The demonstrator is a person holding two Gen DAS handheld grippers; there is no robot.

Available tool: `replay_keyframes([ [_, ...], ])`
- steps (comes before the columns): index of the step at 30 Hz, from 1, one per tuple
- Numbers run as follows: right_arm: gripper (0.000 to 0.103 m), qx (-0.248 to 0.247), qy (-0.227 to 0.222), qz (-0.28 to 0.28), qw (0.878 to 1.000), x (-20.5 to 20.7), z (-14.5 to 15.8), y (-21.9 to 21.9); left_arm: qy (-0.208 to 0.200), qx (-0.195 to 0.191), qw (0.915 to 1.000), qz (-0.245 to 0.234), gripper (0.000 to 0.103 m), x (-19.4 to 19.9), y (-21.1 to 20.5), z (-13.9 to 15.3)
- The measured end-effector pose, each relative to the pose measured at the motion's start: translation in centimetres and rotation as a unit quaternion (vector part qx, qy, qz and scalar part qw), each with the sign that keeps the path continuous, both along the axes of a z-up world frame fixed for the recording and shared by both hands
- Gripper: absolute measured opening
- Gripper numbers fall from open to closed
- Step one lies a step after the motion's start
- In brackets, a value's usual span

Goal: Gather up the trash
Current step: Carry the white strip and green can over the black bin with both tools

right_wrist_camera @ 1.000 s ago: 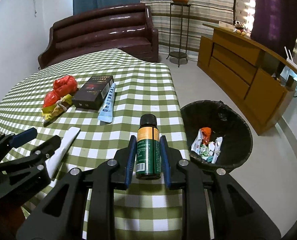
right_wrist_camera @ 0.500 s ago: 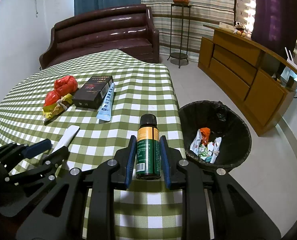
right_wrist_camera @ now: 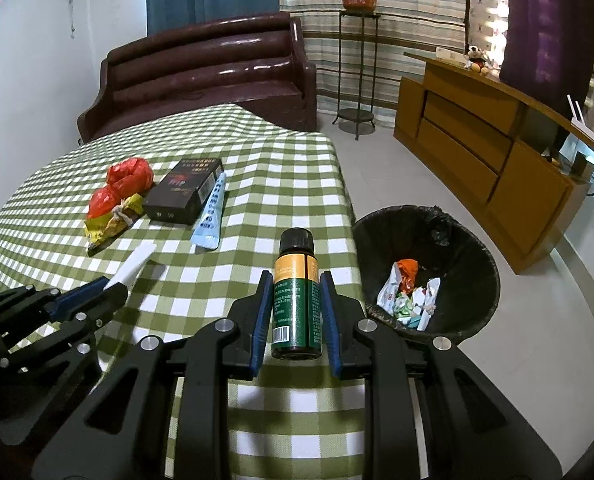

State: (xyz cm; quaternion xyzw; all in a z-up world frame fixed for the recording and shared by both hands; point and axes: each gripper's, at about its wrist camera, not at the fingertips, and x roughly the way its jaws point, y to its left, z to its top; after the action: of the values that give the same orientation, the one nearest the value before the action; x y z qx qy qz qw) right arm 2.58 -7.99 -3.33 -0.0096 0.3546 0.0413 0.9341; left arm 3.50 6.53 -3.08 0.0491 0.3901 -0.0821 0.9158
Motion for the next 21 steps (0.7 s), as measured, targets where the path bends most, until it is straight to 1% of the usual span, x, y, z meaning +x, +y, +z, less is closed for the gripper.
replay_keyframes([
  [4,0.023,0.002,-0.009,-0.013,1.000,0.2,0.6,-1.0,-0.019,-0.011,0.9997,-0.009,0.015,0.5,-0.8,1.2],
  [11,0.023,0.002,-0.025,-0.047,0.999,1.0,1.6,-3.8,-0.033,-0.023,0.9986,-0.034,0.015,2.6,-3.5,2.2],
  [15,0.023,0.001,-0.030,-0.070,0.997,1.7,1.8,-5.7,-0.042,-0.022,0.9976,-0.051,0.015,3.6,-5.4,2.4],
  [21,0.023,0.001,-0.035,-0.097,0.995,2.7,1.6,-8.2,-0.045,-0.020,0.9964,-0.069,0.015,5.3,-7.9,2.3],
])
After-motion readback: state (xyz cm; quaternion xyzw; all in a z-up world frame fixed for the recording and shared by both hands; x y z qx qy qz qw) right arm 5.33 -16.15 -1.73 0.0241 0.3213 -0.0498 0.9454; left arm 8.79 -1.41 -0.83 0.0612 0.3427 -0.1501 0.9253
